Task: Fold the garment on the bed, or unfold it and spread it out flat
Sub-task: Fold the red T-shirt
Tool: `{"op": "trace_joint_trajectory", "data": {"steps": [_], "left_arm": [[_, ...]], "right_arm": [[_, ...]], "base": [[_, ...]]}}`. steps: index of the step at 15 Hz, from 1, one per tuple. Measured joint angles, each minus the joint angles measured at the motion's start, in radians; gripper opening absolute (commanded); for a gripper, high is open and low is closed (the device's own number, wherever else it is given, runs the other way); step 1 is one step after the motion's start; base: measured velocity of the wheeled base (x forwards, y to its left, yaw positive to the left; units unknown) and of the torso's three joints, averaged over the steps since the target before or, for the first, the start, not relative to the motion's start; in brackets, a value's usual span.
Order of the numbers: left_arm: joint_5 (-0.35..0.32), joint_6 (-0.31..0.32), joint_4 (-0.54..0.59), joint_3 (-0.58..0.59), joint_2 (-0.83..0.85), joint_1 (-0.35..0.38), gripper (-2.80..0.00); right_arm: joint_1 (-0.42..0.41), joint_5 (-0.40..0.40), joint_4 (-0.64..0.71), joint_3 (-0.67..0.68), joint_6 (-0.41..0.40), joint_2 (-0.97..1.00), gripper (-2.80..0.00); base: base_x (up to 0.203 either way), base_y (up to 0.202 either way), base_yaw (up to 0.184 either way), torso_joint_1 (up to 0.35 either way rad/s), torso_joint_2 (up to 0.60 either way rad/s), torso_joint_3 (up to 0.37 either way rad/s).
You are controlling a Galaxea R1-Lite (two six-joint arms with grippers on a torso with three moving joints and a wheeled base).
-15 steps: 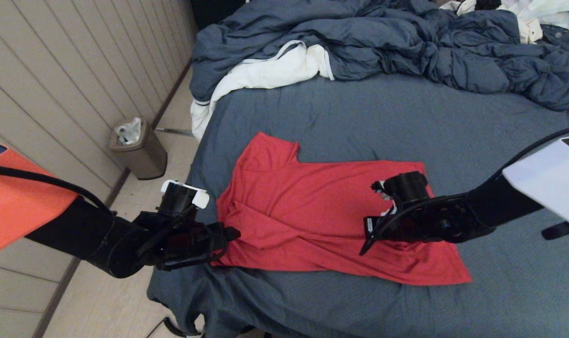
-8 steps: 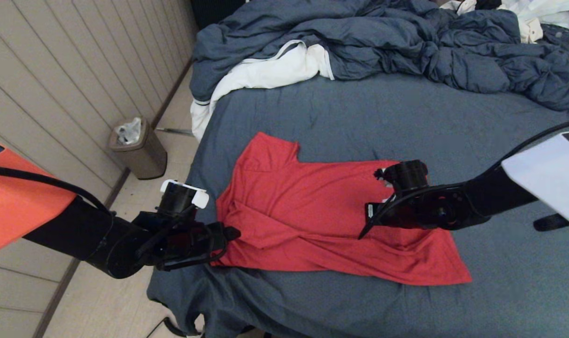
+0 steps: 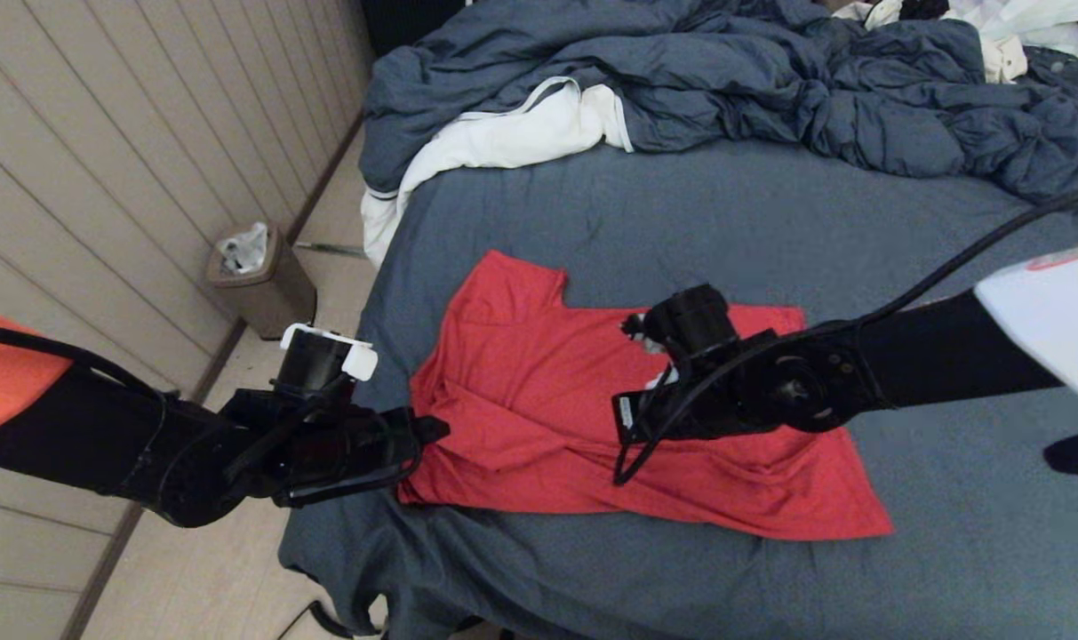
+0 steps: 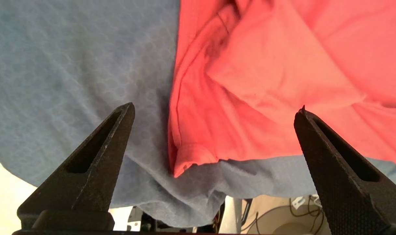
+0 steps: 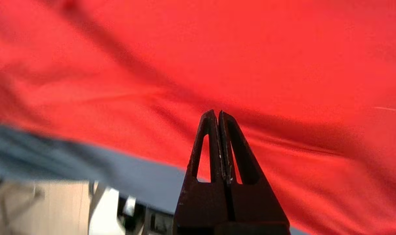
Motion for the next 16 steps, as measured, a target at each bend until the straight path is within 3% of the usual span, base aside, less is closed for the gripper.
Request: {"op": "trace_joint_trajectory", "data": {"steps": [4, 7, 14, 16], "left_arm": [[0.002, -0.01, -0.009, 0.001, -0.019, 0.0, 0.0], [0.002, -0.012, -0.011, 0.002, -0.027, 0.0, 0.0], [0.002, -0.014, -0.012, 0.004, -0.03, 0.0, 0.0], [0.001, -0.014, -0.013, 0.004, -0.032, 0.0, 0.0]], "right_arm": [[0.137, -0.006, 0.076, -0.142, 0.002, 0.144, -2.8], [0.19, -0.007, 0.081, -0.202, 0.001, 0.208, -2.8], [0.215, -0.019, 0.086, -0.377, 0.002, 0.35, -2.8], [0.215, -0.068, 0.087, -0.455, 0.006, 0.392, -2.8]], "base": [[0.0, 0.0, 0.0, 0.0, 0.0, 0.0], [0.0, 0.0, 0.0, 0.0, 0.0, 0.0], [0.0, 0.0, 0.0, 0.0, 0.0, 0.0], [0.0, 0.0, 0.0, 0.0, 0.0, 0.0]]}}
